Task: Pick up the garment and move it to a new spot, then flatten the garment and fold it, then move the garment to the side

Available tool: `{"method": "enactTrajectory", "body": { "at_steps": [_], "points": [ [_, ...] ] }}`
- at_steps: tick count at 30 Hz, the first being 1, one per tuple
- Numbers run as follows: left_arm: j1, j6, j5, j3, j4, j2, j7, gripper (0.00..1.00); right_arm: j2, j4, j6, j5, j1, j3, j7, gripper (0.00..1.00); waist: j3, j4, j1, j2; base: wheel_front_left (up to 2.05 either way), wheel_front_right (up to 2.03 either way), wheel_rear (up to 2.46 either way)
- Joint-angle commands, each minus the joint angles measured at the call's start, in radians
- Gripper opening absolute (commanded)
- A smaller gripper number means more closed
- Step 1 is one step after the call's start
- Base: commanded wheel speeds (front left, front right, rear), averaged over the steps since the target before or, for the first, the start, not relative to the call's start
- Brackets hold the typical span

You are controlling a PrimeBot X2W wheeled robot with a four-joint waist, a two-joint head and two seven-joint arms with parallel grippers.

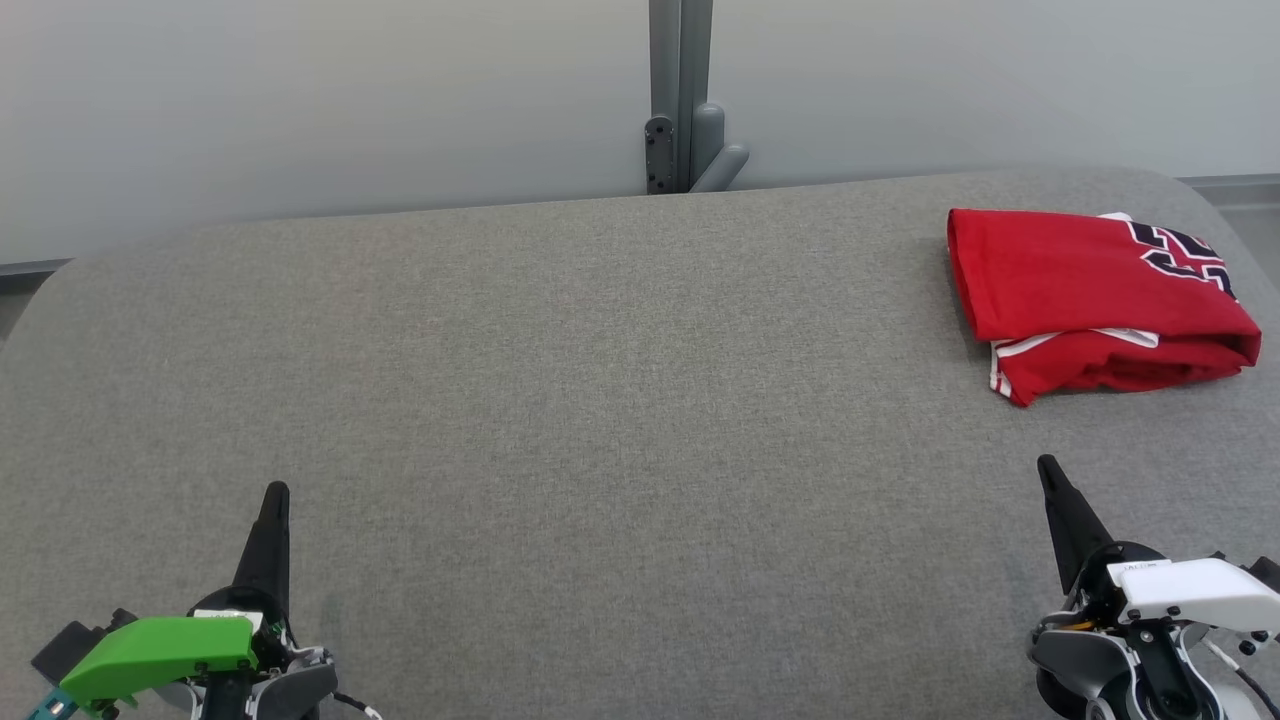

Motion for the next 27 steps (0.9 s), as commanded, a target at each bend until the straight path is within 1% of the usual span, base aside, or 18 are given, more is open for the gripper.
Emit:
{"method": "enactTrajectory", "body": {
  "at_steps": [1,10,27],
  "points": [
    [-0.017,-0.005,-0.019,0.006,-0.004,0.000,0.005,0.00,-0.001,-0.004,0.000,0.021,-0.010,-0.005,0.007,0.00,0.000,0.000,0.0000,0.0013,0.00,0.00,0.00],
    [-0.022,-0.013,-0.075,0.015,-0.004,-0.001,0.022,0.00,0.000,-0.003,0.000,0.076,-0.010,-0.016,0.022,0.00,0.000,0.000,0.0000,0.0014,0.00,0.00,0.00],
    [-0.020,-0.012,-0.071,0.014,-0.004,-0.001,0.020,0.00,0.005,-0.002,0.000,0.064,-0.010,-0.021,0.028,0.00,0.000,0.000,0.0000,0.0014,0.00,0.00,0.00]
  ]
}}
